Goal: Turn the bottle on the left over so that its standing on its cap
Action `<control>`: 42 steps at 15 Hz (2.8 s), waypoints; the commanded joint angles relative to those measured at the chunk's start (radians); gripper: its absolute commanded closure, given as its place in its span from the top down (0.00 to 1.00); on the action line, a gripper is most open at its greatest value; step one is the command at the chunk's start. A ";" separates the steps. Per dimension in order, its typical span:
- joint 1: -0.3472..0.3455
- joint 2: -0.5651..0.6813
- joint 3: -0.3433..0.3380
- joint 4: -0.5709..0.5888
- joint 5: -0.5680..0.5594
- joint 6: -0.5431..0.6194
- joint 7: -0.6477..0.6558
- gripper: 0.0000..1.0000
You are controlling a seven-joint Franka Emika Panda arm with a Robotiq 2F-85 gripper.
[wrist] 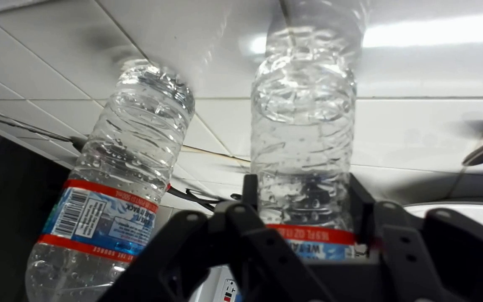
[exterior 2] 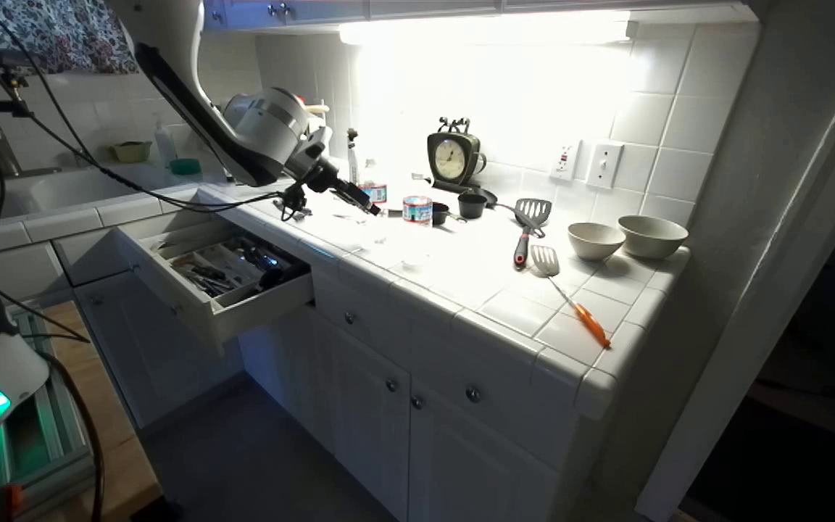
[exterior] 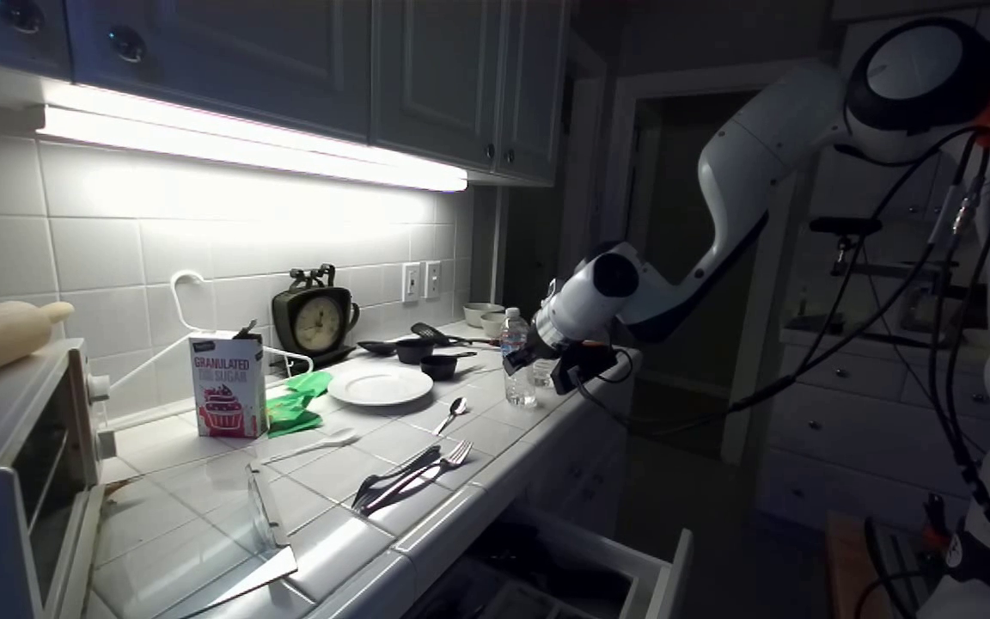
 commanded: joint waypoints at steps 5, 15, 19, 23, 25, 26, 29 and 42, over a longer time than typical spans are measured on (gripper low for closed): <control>0.210 -0.093 -0.291 -0.067 0.446 0.216 -0.382 0.16; 0.200 -0.119 -0.291 -0.126 0.761 0.275 -0.751 0.41; 0.200 -0.119 -0.292 -0.125 0.761 0.275 -0.750 0.41; 0.200 -0.119 -0.292 -0.125 0.761 0.275 -0.750 0.41; 0.200 -0.119 -0.292 -0.125 0.761 0.275 -0.750 0.41; 0.200 -0.119 -0.292 -0.125 0.761 0.275 -0.750 0.16; 0.141 -0.119 -0.222 -0.182 1.011 0.321 -1.021 0.16; 0.042 -0.193 -0.028 -0.020 1.658 -0.288 -1.778 0.16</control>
